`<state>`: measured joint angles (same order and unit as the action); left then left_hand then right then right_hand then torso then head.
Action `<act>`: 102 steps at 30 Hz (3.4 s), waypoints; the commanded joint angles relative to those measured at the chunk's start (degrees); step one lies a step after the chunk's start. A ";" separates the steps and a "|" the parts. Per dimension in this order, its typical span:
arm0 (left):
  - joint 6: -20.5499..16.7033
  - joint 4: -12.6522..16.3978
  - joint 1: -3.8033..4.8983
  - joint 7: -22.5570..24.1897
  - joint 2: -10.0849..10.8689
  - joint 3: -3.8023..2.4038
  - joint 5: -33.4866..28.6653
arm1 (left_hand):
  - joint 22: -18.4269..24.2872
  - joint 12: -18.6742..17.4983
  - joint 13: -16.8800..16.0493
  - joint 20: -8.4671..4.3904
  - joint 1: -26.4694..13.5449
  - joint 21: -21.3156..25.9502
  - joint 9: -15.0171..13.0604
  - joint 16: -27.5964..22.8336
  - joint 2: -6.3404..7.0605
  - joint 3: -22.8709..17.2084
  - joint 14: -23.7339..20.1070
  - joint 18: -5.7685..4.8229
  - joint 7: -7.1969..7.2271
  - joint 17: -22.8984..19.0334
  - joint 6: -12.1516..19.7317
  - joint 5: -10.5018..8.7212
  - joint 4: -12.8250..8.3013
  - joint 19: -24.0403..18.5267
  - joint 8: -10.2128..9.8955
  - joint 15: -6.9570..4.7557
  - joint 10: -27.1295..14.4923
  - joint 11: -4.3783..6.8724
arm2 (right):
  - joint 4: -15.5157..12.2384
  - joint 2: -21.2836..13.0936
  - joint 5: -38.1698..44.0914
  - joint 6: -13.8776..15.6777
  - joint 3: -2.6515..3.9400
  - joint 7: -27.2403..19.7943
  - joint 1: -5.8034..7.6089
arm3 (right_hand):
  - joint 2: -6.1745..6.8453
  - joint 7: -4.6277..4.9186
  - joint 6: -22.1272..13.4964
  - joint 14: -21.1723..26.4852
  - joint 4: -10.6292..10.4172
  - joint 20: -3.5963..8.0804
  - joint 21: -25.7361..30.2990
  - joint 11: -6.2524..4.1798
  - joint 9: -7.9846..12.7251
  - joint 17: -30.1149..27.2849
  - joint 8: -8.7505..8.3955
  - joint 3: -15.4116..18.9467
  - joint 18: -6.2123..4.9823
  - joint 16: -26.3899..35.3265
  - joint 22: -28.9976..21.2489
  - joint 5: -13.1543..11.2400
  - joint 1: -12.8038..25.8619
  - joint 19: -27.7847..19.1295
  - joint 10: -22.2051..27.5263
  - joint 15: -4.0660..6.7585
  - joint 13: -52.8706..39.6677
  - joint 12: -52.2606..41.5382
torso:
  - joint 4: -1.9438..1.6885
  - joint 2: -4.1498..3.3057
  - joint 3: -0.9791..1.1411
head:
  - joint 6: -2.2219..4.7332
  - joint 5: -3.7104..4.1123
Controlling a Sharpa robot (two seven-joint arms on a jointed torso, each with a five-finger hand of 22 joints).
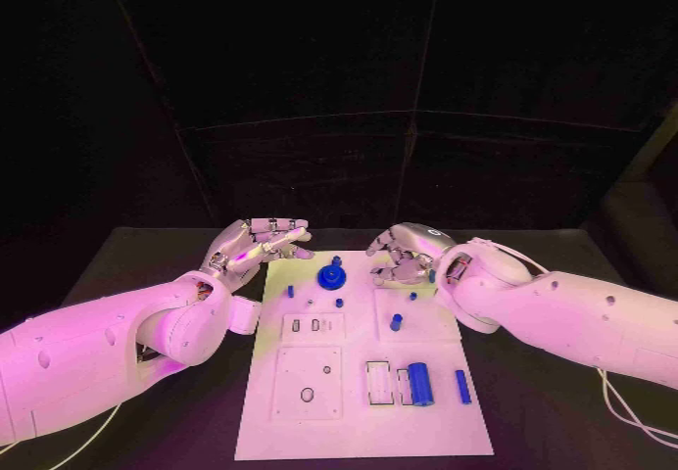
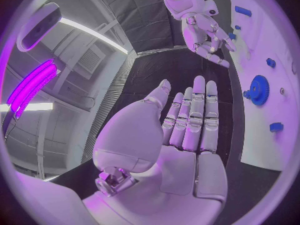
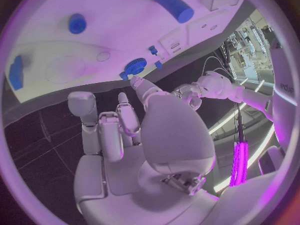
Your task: Assemble the parts on the task board
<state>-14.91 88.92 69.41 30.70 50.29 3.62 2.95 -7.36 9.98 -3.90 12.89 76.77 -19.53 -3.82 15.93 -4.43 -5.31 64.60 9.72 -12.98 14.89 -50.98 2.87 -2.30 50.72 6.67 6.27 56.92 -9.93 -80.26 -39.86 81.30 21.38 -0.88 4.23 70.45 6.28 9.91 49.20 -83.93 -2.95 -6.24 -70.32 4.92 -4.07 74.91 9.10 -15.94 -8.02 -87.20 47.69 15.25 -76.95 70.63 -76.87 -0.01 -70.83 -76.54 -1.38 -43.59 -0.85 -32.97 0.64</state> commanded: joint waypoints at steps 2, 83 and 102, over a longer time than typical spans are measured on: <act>0.63 -0.24 0.06 0.42 0.01 0.00 -0.17 | 0.07 -0.29 0.06 -0.02 -0.47 0.19 0.05 -0.28 -0.05 0.01 0.41 0.80 -0.54 0.08 -0.47 0.09 -0.02 0.53 -0.37 0.08 0.35 0.06 | -1.68 -4.12 -15.51 1.58 0.02 -11.84 0.13 | 0.05 -0.07 0.63 -4.33 0.71 -0.03 0.21 -0.23 -0.06 7.39 0.37 -0.08 0.37 0.30 0.16 0.66 -0.52 -0.40 -0.01 -0.24 -0.21 -0.23 | 0.89 0.36 0.27 | 0.44 -0.31; 1.89 -2.02 -0.99 0.08 -1.67 0.02 -0.76 | 0.14 -0.31 0.04 -0.02 -0.59 0.25 0.03 -0.37 -0.06 -0.05 0.42 0.81 -0.45 0.20 -0.60 0.09 -0.09 0.56 -0.37 0.05 0.51 0.13 | 11.64 -5.50 -20.91 -5.43 0.01 -12.95 -4.58 | -2.30 -0.07 1.52 -4.49 4.08 -0.11 -0.19 -0.21 -0.15 7.99 0.49 1.65 0.36 0.13 0.26 -1.43 -0.61 -0.53 0.03 -0.29 -0.12 -0.38 | 1.64 0.74 1.13 | -0.91 1.95; 1.93 -2.06 -0.99 0.02 -1.63 0.01 -0.76 | 0.17 -0.34 0.05 -0.03 -0.55 0.27 0.04 -0.41 -0.06 -0.10 0.42 0.82 -0.44 0.24 -0.61 0.10 -0.17 0.58 -0.40 0.03 0.53 0.14 | 11.75 -5.10 -20.77 -5.26 0.01 -13.00 -4.59 | -2.79 -0.52 3.64 -4.54 4.22 0.18 -0.37 -0.62 -0.12 8.16 1.11 1.56 0.40 0.07 0.49 -1.85 0.25 -0.40 -0.48 0.05 -0.61 -0.78 | 1.55 0.82 1.17 | -1.31 1.90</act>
<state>-13.79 86.83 68.37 30.39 48.63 3.64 2.12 -7.28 9.98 -3.90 12.77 76.77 -19.53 -3.82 15.74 -4.43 -5.31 64.60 9.71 -13.20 15.04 -51.21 2.87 -2.30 50.85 6.67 6.27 57.13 -9.72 -68.56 -45.00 60.37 16.47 -0.90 -8.63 65.81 3.50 9.48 52.48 -84.14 0.93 -6.44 -70.51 4.39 -4.16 74.92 9.97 -14.31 -8.01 -87.20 48.11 13.52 -76.80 70.04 -76.97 -0.21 -71.35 -77.00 0.21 -42.80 0.29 -34.28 2.61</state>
